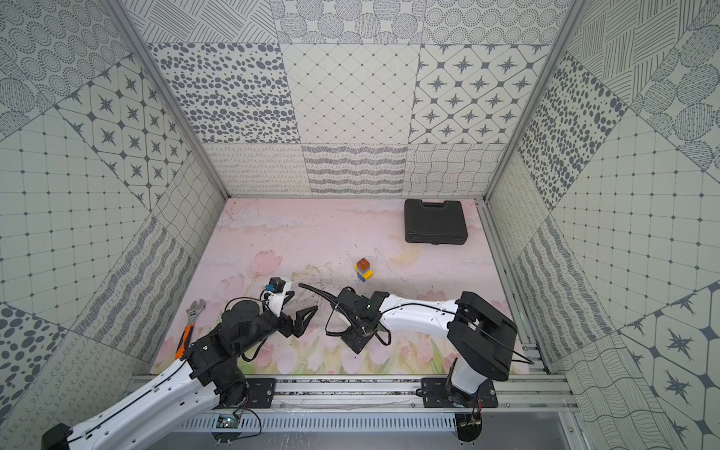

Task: Assemble the letter f with lego
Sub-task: Adjust the lego brick at the center of the board.

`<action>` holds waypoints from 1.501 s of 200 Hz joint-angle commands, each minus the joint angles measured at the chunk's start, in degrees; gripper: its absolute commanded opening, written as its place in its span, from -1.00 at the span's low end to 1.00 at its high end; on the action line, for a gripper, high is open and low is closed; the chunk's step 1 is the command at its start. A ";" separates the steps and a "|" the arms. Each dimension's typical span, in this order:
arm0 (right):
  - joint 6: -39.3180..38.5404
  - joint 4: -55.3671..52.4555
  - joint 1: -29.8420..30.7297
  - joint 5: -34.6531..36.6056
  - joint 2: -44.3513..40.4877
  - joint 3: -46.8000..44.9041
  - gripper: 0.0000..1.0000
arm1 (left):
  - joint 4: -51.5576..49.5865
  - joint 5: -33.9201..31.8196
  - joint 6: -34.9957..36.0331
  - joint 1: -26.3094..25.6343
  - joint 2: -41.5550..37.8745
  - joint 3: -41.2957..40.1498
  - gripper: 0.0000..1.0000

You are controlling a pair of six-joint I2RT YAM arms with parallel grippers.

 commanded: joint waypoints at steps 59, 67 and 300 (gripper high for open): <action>1.24 1.28 0.21 0.02 2.66 0.73 0.19 | -0.01 -1.08 -0.37 0.04 -0.23 0.95 0.98; 1.72 0.77 0.21 0.35 3.23 1.19 0.13 | -0.02 -1.04 -0.37 0.07 -0.28 0.96 0.98; 10.28 -0.21 -0.48 1.15 -1.23 4.88 0.66 | -0.62 -1.21 -0.50 0.05 -1.60 0.81 0.98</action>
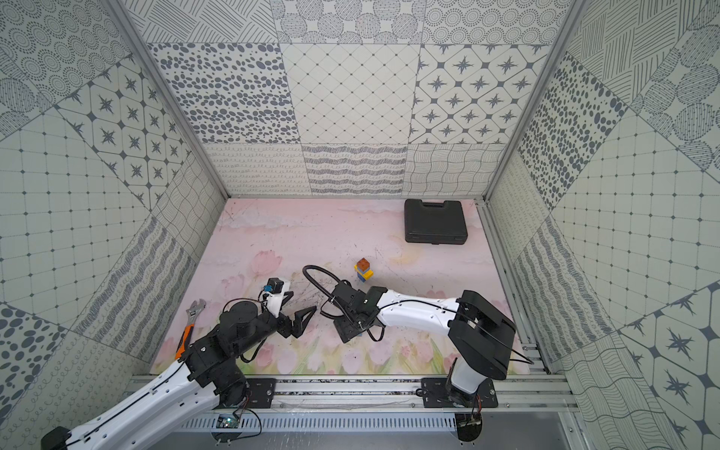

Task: Assemble the letter f with lego
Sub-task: Adjust the lego brick at the center of the board, then pick up the lego brick from the center of the board.

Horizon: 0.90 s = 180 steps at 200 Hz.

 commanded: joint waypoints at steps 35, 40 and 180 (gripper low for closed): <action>-10.39 3.38 -0.47 -4.07 -2.53 -2.55 0.68 | -0.18 -1.72 -0.18 0.05 -1.97 0.30 0.98; -10.80 3.73 -0.56 -4.00 -2.47 -2.81 0.67 | -0.29 -1.70 -0.20 0.08 -2.11 0.35 0.98; -14.33 7.99 -2.41 -5.57 4.89 -2.12 0.31 | -0.17 -1.77 -0.18 0.05 -1.27 0.58 0.98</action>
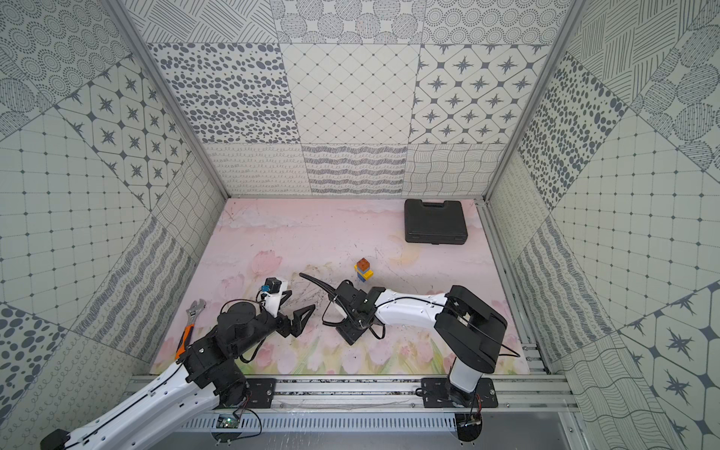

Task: Assemble the letter f with lego
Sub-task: Pick up the lego brick from the center of the board.

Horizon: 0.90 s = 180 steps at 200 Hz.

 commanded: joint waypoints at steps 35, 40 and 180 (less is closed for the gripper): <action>5.58 1.39 -0.73 1.51 0.60 0.29 -0.01 | -0.01 -0.48 -0.06 0.07 0.20 0.61 0.98; 6.53 1.47 -0.75 1.87 0.42 0.15 -0.06 | 0.02 -0.46 -0.07 0.05 0.08 0.63 0.98; 8.32 0.87 -0.84 1.45 3.13 3.51 0.02 | -0.02 -0.48 -0.15 0.00 0.30 0.61 0.98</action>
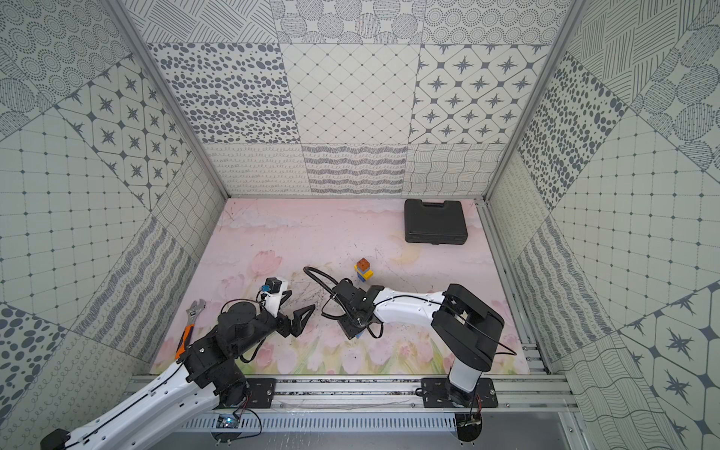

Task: Assemble the letter f with lego
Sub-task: Pick up the lego brick from the center of the board, then assemble the lego brick at the center of the board.

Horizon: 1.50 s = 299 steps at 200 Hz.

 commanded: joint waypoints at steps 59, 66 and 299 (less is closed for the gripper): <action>-0.58 0.29 -0.29 -0.87 2.02 1.39 -0.17 | -0.10 -0.46 -0.13 0.09 0.01 0.58 0.98; -0.61 0.11 -0.25 -0.96 2.02 1.36 -0.21 | -0.10 -0.38 -0.13 0.06 0.01 0.57 0.98; -23.17 -41.97 -20.98 2.73 13.72 53.18 -0.34 | 6.48 0.63 0.66 0.03 9.82 3.79 0.98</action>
